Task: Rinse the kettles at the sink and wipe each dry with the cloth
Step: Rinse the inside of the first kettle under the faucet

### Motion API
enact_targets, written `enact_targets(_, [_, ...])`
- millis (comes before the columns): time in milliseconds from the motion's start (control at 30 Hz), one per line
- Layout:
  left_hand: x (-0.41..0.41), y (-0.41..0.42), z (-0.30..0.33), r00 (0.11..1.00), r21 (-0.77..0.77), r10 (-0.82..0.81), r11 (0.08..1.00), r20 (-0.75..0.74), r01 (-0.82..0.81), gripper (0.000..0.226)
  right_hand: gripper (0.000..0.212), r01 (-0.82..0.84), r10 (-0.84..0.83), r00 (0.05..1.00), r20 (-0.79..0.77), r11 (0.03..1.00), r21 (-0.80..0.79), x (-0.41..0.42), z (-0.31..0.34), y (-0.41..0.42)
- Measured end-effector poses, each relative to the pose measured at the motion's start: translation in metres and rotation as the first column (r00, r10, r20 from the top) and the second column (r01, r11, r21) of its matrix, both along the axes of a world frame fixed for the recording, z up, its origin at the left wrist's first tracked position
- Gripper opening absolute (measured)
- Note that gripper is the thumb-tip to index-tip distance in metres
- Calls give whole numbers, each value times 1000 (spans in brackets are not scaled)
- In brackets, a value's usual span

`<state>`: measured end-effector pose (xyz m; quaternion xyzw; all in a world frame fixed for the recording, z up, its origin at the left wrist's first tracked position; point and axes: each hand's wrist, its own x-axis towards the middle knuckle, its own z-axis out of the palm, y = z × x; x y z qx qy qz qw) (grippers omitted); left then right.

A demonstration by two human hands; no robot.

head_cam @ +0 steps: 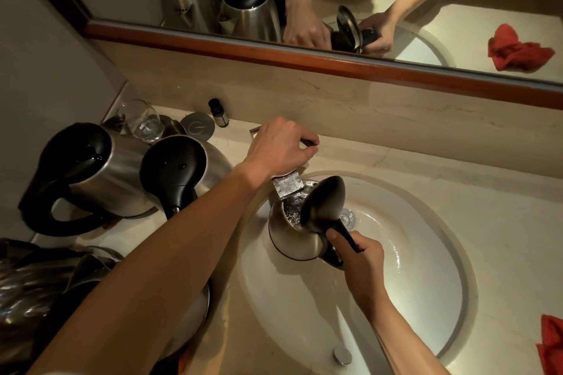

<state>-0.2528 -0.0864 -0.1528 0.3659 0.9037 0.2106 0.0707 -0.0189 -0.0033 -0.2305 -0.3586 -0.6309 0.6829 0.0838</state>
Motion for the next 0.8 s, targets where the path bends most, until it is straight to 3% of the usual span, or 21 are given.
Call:
enact_targets(267, [-1, 0, -1, 1000, -1, 1, 1000, -3, -1, 21, 45, -21, 20, 1000, 20, 998, 62, 3, -5, 5])
enact_targets(367, [-1, -1, -1, 1000, -1, 4, 1000, -5, -4, 21, 53, -5, 5, 1000, 17, 999, 49, 1, -5, 5])
enact_targets(533, [-1, 0, 0, 1000, -8, 0, 1000, -8, 0, 21, 44, -14, 14, 1000, 11, 998, 54, -5, 0, 5])
enact_targets(700, [-1, 0, -2, 1000, -2, 6, 1000, -6, -6, 21, 44, 25, -27, 998, 63, 999, 34, -8, 3, 6])
enact_targets(800, [-1, 0, -3, 1000, -1, 9, 1000, -7, -9, 21, 54, 145, -140, 986, 89, 988, -56, -10, 0, 5])
